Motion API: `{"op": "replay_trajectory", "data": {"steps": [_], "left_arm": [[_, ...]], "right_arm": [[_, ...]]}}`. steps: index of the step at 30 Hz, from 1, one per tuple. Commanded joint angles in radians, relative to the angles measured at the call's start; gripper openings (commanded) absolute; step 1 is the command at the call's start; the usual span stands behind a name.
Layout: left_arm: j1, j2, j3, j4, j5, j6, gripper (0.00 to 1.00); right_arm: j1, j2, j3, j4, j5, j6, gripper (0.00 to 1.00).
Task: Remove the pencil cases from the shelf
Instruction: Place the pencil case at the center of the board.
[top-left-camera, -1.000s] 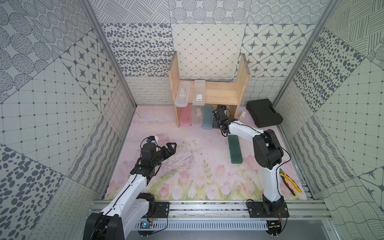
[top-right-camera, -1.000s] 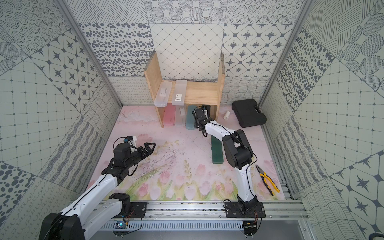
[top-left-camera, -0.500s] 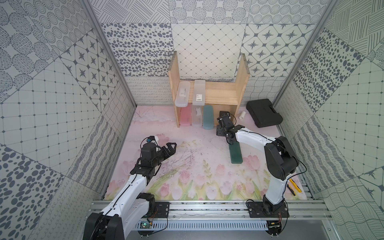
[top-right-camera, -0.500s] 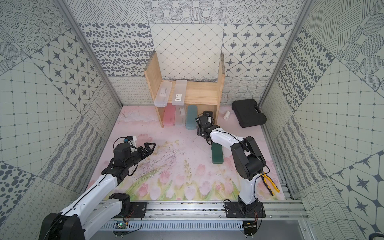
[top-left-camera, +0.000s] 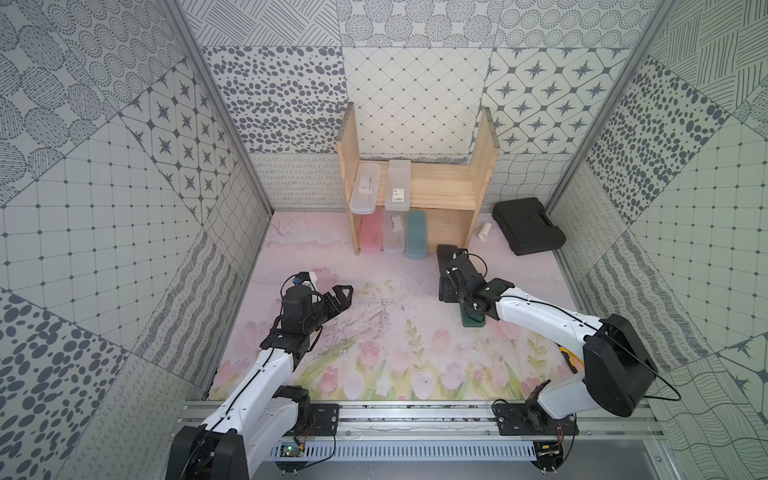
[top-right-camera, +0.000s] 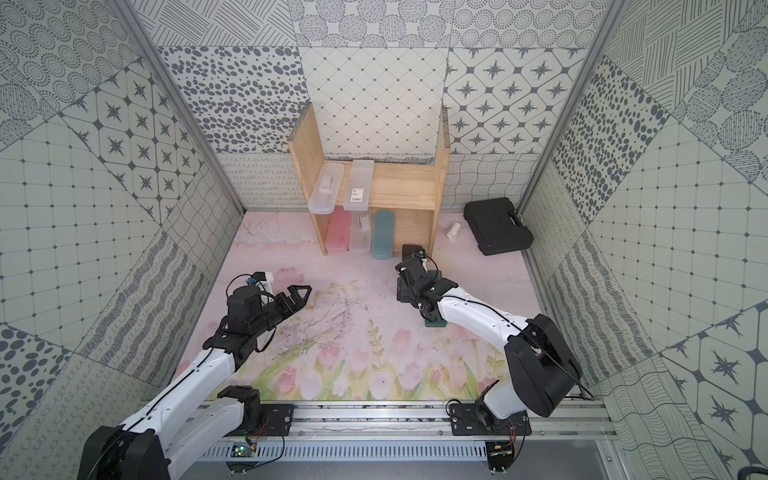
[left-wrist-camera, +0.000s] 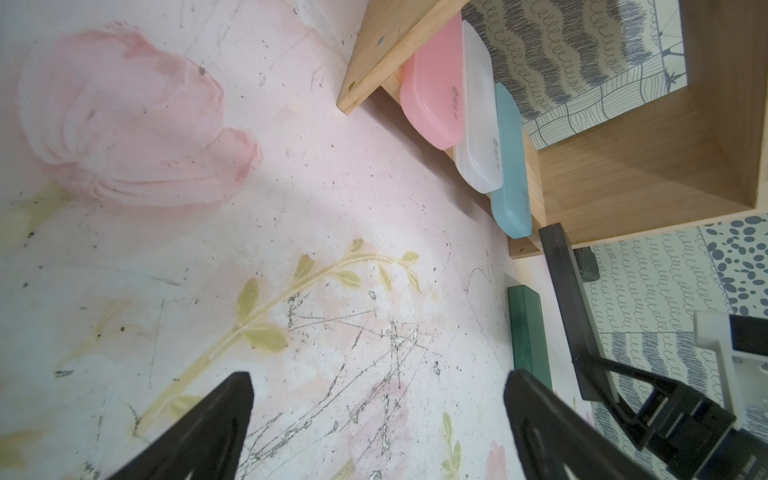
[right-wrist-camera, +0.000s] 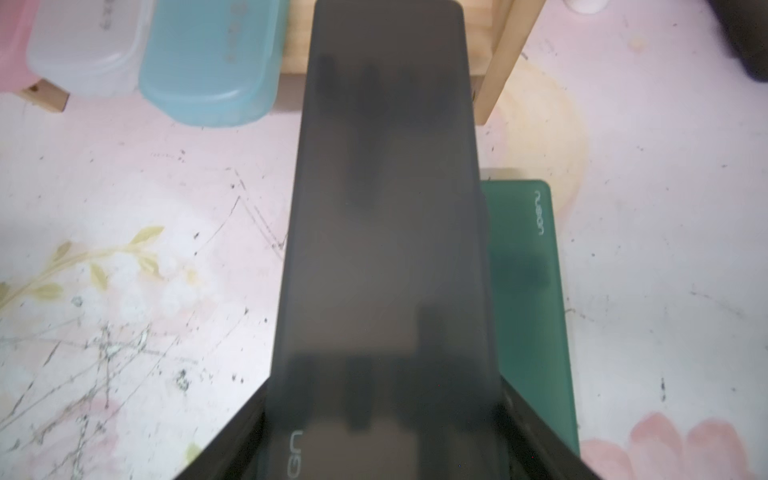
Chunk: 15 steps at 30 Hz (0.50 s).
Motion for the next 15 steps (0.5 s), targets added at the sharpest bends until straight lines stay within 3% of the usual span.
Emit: {"op": "replay_trajectory", "data": {"steps": [1, 15], "left_arm": [[0.001, -0.006, 0.012, 0.034, 0.009, 0.004, 0.99], [0.001, -0.012, 0.011, 0.031, 0.006, 0.004, 1.0]], "right_arm": [[0.038, -0.05, -0.049, 0.004, -0.002, 0.055, 0.58], [0.126, 0.043, -0.076, -0.029, 0.081, 0.142, 0.59]]}}
